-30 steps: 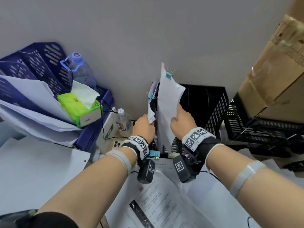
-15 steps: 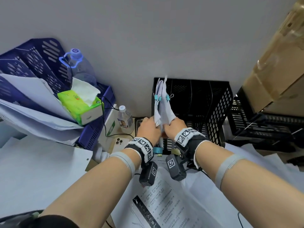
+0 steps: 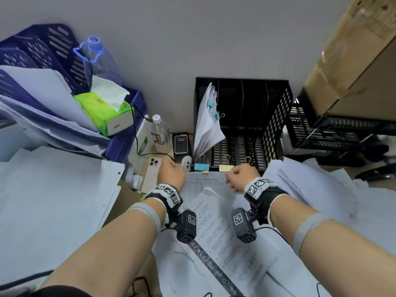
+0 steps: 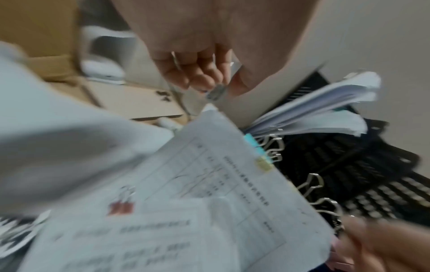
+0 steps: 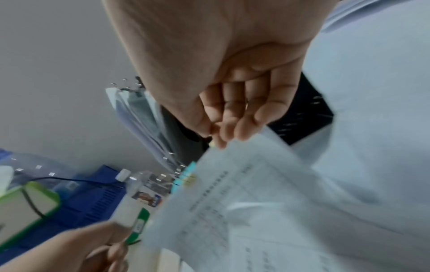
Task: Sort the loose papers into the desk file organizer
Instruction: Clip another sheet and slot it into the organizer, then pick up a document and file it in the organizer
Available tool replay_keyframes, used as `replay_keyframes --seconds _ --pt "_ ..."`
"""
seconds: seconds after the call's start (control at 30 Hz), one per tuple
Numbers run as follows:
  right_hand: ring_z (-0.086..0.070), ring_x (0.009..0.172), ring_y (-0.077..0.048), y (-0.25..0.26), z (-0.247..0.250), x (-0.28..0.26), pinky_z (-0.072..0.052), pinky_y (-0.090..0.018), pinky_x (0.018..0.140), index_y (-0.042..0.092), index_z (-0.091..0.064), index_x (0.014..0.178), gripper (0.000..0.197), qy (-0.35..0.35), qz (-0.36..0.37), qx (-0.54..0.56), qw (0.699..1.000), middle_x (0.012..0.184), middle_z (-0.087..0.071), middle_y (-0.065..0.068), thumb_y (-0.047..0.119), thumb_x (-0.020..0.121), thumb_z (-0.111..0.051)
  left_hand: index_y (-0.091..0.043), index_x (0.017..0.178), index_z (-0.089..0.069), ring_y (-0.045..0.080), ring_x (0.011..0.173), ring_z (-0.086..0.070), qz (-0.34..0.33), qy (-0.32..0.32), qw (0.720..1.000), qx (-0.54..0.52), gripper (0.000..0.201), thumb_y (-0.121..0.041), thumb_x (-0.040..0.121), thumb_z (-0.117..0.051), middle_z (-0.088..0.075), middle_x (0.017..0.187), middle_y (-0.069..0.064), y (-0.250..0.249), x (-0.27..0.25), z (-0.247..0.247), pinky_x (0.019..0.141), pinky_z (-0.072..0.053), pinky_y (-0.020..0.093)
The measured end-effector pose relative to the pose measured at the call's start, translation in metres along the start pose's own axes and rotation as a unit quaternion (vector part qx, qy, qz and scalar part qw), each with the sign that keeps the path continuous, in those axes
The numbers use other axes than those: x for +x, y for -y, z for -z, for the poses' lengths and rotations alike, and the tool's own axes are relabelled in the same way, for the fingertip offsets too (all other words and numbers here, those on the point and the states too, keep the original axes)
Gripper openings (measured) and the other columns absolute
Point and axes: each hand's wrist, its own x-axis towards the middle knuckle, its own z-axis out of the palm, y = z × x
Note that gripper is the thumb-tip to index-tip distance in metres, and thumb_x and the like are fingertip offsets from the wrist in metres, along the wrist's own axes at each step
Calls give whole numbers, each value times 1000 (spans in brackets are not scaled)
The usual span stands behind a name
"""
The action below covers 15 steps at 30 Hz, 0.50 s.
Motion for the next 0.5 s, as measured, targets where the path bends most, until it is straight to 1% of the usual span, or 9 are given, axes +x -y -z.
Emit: replay_keyframes --seconds 0.07,0.13,0.2,0.23,0.27,0.33,0.4,0.43,0.5 --pt "-60 64 -20 -28 -7 -9 -53 -30 65 7 -67 78 21 -12 -17 -89 996 85 -73 -13 22 85 -53 -7 121 -53 38 103 -63 74 66 994 54 39 -30 90 -54 -64 116 18 37 -1 -8 83 -48 37" --pt "-58 80 -21 -53 -19 -20 -47 -28 72 12 -64 103 25 28 -50 -140 988 107 -68 -9 25 84 -56 -12 115 -60 33 90 -67 108 150 974 128 45 -37 78 -53 -69 110 17 80 1 -22 77 -52 34" --pt "-59 100 -25 -77 -35 -30 -47 -29 80 17 -52 125 44 55 -77 -177 980 124 -58 -9 30 84 -61 -12 85 -61 25 62 -54 135 202 954 173 21 -29 74 -56 -66 78 14 107 -10 -29 61 -40 29" --pt "-58 108 -28 -88 -43 -34 -48 -31 86 19 -47 130 50 57 -81 -189 977 129 -54 -10 31 84 -62 -15 69 -50 21 54 -41 138 213 951 179 13 -23 76 -57 -51 61 8 113 -21 -28 57 -31 29" --pt "-57 113 -30 -96 -50 -39 -48 -33 90 19 -44 134 54 62 -81 -195 976 132 -52 -11 30 84 -61 -18 61 -37 19 51 -31 138 218 950 174 26 -18 78 -58 -35 55 2 116 -32 -27 56 -26 29" --pt "-57 114 -29 -110 -62 -48 -47 -31 91 18 -42 136 53 76 -76 -195 975 134 -53 -9 26 86 -59 -22 62 -35 20 58 -32 137 211 956 153 33 -15 79 -62 -29 62 -3 126 -48 -25 59 -31 29" --pt "-59 109 -27 -120 -70 -57 -48 -29 89 17 -47 131 43 72 -73 -185 977 127 -59 -8 20 89 -56 -19 93 -58 24 78 -49 141 215 959 119 16 -18 82 -70 -48 90 -2 133 -57 -25 73 -50 30" --pt "-60 107 -28 -122 -73 -61 -48 -29 89 16 -51 128 38 63 -67 -173 981 123 -61 -7 16 90 -53 -15 114 -58 25 88 -54 148 218 959 104 35 -19 83 -73 -52 108 1 140 -57 -26 79 -54 32" --pt "-61 97 -28 -126 -76 -67 -48 -29 84 16 -60 113 27 41 -43 -145 988 109 -64 -8 10 90 -47 -14 130 -53 27 104 -57 154 214 963 59 59 -20 77 -78 -54 133 5 144 -59 -28 90 -57 40"
